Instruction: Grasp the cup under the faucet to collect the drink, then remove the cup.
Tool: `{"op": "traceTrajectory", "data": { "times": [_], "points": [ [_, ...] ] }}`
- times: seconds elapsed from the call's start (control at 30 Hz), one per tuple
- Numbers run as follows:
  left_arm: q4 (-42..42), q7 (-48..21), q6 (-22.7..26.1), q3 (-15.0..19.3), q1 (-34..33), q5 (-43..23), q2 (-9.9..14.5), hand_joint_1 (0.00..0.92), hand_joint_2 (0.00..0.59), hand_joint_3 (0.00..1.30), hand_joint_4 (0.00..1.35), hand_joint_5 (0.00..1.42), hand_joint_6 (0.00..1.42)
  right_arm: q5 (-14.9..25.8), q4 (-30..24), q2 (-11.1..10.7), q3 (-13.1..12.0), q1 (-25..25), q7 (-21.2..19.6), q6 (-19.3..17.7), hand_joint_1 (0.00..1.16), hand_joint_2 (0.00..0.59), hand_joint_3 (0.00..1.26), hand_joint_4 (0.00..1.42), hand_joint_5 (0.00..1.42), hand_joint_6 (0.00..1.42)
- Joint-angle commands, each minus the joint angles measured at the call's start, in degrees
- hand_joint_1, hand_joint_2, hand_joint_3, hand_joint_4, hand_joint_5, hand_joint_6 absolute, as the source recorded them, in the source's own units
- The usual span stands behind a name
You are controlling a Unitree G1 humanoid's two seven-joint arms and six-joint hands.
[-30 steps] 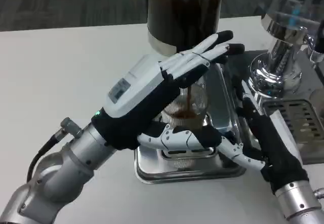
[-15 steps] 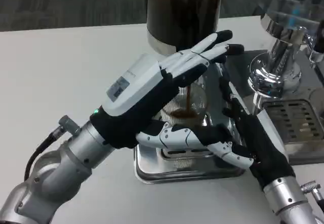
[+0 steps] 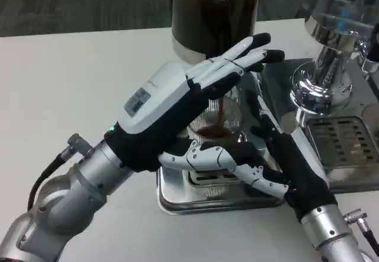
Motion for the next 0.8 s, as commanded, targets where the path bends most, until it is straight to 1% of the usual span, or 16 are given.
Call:
{"op": "traceTrajectory", "data": {
  "times": [0.03, 0.1, 0.23, 0.5, 0.63, 0.8],
  "points": [
    [-0.4, 1.0, 0.2, 2.0, 1.6, 0.1, 0.5, 0.000, 0.170, 0.14, 0.00, 0.22, 0.22, -0.1, 0.7, 0.3, -0.2, -0.5, 0.0, -1.2, 0.57, 0.204, 0.00, 0.00, 0.00, 0.10],
    [-0.9, 2.0, 0.1, 3.3, 1.9, 0.2, 0.3, 0.000, 0.171, 0.14, 0.00, 0.23, 0.22, 0.0, 0.7, 0.4, -0.2, -0.4, -0.1, -1.2, 0.57, 0.205, 0.00, 0.00, 0.00, 0.10],
    [-1.7, 3.9, 0.8, 6.7, 2.8, -1.6, -0.1, 0.000, 0.173, 0.14, 0.00, 0.22, 0.22, 0.1, 0.6, 0.6, -0.4, -0.1, -0.2, -1.5, 0.56, 0.205, 0.00, 0.00, 0.00, 0.10],
    [-5.4, 4.5, 2.1, 12.0, 6.0, -4.7, 0.3, 0.000, 0.176, 0.14, 0.01, 0.21, 0.21, 0.5, 1.2, 0.7, -0.4, 0.0, 0.2, -2.2, 0.56, 0.208, 0.00, 0.00, 0.00, 0.11],
    [-8.8, 6.0, 3.1, 15.4, 9.4, -4.1, -0.3, 0.000, 0.181, 0.14, 0.01, 0.20, 0.20, 0.5, 2.0, 0.8, -0.2, -0.4, 0.5, -2.6, 0.56, 0.211, 0.00, 0.00, 0.00, 0.11],
    [-11.5, 7.0, 4.4, 18.0, 14.3, -4.5, -1.2, 0.000, 0.194, 0.13, 0.01, 0.19, 0.19, 0.4, 3.1, 1.2, -0.1, -0.8, 0.5, -2.7, 0.55, 0.213, 0.00, 0.00, 0.00, 0.11]
  ]
}}
